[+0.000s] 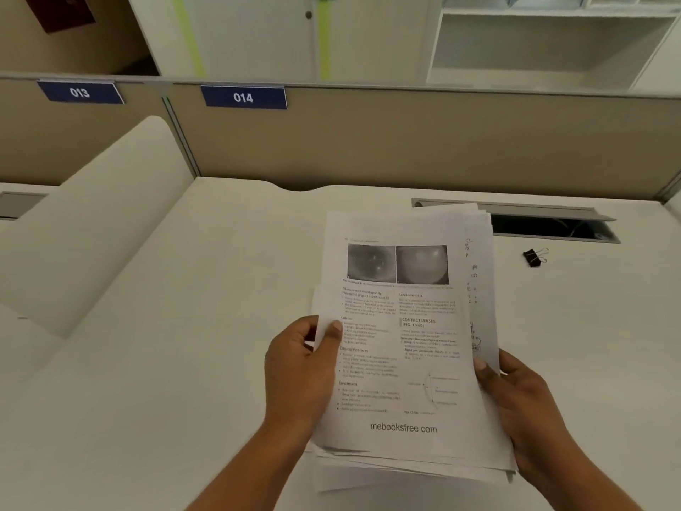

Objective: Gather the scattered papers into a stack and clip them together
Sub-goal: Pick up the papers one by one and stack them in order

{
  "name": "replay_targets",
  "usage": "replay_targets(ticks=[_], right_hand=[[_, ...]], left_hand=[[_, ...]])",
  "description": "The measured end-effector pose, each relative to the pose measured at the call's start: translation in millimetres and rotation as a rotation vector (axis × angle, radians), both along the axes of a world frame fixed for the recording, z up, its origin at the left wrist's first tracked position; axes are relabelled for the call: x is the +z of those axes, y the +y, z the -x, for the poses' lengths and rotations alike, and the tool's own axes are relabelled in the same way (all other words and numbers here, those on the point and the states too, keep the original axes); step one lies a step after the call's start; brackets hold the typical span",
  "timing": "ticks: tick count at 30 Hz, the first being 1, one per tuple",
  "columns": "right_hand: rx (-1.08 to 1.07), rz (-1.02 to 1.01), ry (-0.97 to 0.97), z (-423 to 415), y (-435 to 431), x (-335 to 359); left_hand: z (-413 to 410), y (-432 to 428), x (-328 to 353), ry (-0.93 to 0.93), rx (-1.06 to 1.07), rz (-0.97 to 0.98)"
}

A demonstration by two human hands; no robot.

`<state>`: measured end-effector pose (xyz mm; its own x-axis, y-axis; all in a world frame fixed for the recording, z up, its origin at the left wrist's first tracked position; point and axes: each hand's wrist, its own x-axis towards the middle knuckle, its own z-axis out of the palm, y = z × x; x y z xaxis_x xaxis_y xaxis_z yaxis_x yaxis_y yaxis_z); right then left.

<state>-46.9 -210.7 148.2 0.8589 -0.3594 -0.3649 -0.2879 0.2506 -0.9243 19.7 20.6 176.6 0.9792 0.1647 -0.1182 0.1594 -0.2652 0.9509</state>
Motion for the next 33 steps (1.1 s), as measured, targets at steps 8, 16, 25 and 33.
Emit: replay_targets(ticks=[8, 16, 25, 33], right_hand=[[0.085, 0.010, -0.022, 3.6, -51.3, 14.0], [0.179, 0.018, 0.003, -0.3, -83.9, 23.5], [0.179, -0.056, 0.043, -5.6, -87.9, 14.4], [0.069, -0.021, 0.075, 0.3, -91.1, 7.0]], left_hand=[[-8.5, -38.4, 5.9, 0.399, -0.165, 0.369], [-9.1, -72.7, -6.0, 0.352, -0.237, 0.435], [-15.3, -86.5, -10.1, 0.340, -0.280, 0.411], [-25.4, -65.5, -36.5, 0.365, -0.126, 0.162]])
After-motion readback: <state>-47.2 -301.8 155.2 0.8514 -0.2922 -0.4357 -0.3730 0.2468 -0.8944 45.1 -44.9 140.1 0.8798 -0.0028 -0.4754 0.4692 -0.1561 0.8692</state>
